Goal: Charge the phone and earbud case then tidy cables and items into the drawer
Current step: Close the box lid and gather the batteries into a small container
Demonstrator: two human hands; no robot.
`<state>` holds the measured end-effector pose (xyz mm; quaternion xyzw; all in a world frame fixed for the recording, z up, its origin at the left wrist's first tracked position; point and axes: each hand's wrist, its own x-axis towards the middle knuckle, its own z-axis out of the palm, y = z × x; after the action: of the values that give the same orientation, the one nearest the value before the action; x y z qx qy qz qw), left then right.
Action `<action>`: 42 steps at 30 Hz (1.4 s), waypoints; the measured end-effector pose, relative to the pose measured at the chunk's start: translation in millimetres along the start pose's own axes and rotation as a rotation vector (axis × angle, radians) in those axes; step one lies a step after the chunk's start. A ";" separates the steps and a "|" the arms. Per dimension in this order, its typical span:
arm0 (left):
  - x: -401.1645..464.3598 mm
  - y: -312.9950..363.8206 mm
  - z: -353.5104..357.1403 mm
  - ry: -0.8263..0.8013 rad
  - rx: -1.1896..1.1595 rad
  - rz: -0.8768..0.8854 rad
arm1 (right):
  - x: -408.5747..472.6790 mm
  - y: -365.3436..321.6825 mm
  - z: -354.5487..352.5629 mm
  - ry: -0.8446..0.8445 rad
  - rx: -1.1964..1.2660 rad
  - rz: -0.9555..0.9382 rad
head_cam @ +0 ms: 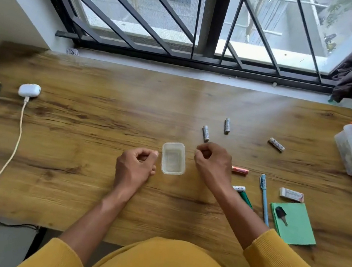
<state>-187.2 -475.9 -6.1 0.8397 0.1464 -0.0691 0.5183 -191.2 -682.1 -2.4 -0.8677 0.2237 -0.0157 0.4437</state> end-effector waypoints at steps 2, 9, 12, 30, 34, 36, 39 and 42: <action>7.1 4.4 -3.0 0.014 -0.014 0.027 | 14.5 -1.0 -4.3 0.069 -0.048 -0.002; 28.4 28.9 6.2 -0.046 -0.148 0.100 | 57.3 -5.9 1.1 0.144 -0.306 -0.084; 35.2 40.7 13.2 -0.093 -0.226 0.095 | 66.2 -8.7 5.2 0.099 -0.393 -0.088; 42.1 75.2 32.9 -0.523 -0.968 -0.322 | 34.2 -56.4 -5.7 0.203 -0.154 -0.362; 41.8 78.4 30.6 -0.576 -1.118 -0.399 | 24.8 -60.4 5.0 0.148 -0.215 -0.407; 41.5 77.4 29.4 -0.572 -1.145 -0.420 | 22.9 -59.6 7.4 0.113 -0.235 -0.422; 41.8 75.0 30.0 -0.557 -1.175 -0.443 | 27.8 -58.1 2.2 0.115 -0.178 -0.430; 44.6 72.1 32.8 -0.520 -1.223 -0.474 | 49.2 -47.0 -11.3 0.147 -0.074 -0.316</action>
<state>-120.9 -527.6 28.4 0.2994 0.2095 -0.2838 0.8866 -132.0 -686.7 32.6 -0.9043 0.1170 -0.1402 0.3859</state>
